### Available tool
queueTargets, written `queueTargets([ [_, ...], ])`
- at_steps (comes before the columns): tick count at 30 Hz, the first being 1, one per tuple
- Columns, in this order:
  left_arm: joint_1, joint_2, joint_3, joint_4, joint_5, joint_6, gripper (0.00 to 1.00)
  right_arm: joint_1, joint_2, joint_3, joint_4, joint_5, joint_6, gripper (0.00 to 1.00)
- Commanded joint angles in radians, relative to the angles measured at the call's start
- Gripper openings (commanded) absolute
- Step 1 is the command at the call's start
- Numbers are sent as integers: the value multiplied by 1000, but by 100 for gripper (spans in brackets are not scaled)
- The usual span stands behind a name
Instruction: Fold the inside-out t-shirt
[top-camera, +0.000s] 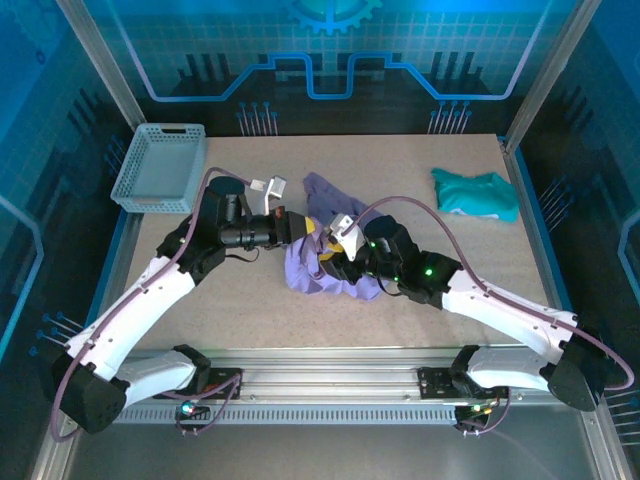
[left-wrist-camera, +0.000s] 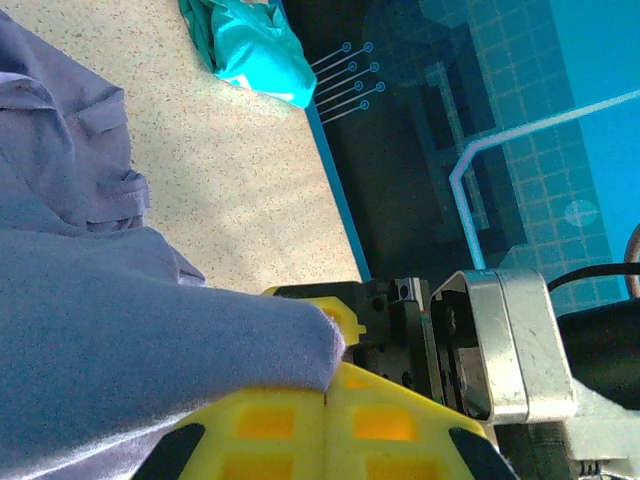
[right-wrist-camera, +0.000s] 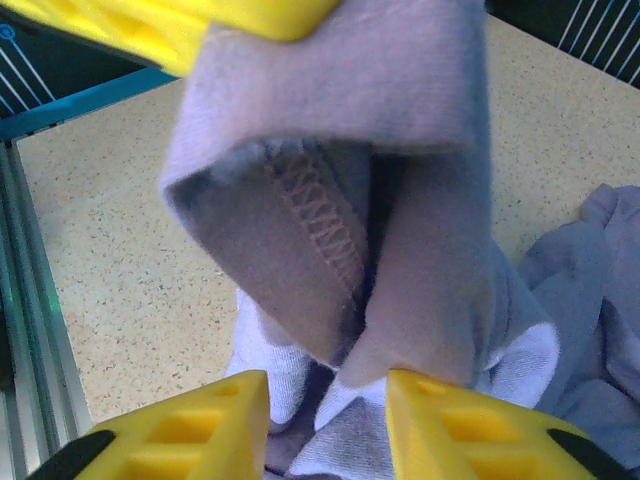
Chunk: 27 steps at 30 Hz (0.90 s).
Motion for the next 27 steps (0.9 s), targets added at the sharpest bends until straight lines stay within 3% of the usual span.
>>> queueTargets([
  [1, 10, -15, 30, -4, 27, 1, 0, 19, -14, -44, 53, 8, 51, 40],
  [7, 18, -20, 29, 5, 37, -8, 0, 23, 36, -40, 42, 133, 71, 39],
  [12, 52, -41, 15, -5, 20, -9, 0, 7, 17, -31, 19, 130, 50, 8],
  [15, 82, -41, 8, -30, -12, 14, 0, -30, -30, -32, -2, 31, 42, 0],
  [20, 107, -17, 13, -74, -81, 75, 0, -140, -96, -48, 12, -263, 82, 0],
  [22, 114, -8, 23, -75, -81, 79, 0, -172, -97, -47, 28, -324, 119, 0],
  [24, 115, -5, 32, -65, -68, 74, 0, -166, -79, -32, 10, -291, 124, 1],
  [27, 115, -8, 41, -57, -53, 67, 0, -71, -33, 10, -45, -74, 74, 23],
])
